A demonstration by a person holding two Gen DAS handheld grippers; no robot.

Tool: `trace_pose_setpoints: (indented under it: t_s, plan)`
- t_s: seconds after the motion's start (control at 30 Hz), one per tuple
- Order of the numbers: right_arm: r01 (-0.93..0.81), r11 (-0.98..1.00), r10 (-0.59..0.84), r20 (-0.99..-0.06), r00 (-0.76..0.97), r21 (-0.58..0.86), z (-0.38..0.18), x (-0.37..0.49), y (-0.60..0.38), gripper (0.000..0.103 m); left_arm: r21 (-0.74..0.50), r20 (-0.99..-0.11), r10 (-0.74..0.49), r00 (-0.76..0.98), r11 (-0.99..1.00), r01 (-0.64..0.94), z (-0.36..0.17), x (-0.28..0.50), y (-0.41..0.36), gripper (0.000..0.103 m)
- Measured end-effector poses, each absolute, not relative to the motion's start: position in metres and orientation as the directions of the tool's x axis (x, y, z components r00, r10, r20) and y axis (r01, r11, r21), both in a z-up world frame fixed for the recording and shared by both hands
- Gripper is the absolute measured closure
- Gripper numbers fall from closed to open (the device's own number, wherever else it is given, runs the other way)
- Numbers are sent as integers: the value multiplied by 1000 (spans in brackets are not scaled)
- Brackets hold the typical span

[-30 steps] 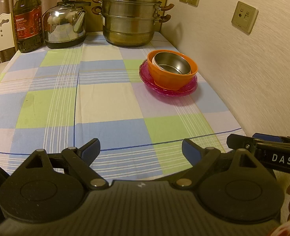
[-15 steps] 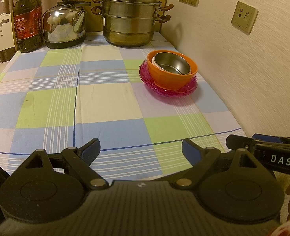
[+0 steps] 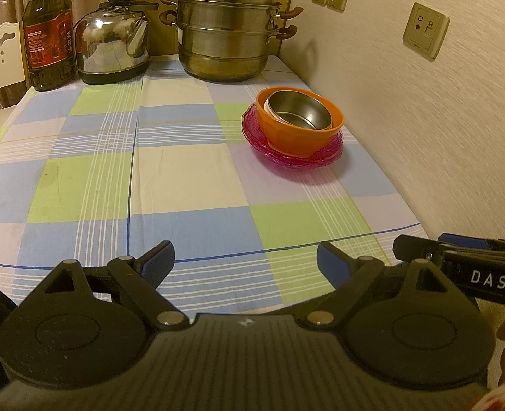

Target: Organize plates and bowls

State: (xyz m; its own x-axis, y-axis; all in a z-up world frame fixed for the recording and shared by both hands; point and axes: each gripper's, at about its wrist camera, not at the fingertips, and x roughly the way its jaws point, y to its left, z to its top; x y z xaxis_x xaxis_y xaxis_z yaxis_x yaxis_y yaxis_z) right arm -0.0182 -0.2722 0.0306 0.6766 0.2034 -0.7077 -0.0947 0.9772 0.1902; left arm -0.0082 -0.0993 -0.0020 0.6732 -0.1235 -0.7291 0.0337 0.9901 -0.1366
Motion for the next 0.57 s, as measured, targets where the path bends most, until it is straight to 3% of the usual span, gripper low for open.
trace_pose_setpoints:
  t_s: [0.57]
  plan:
    - [-94, 977, 203, -708, 676, 190, 30, -18, -273, 36, -134, -714, -123, 689, 990, 37, 0, -10, -103, 14]
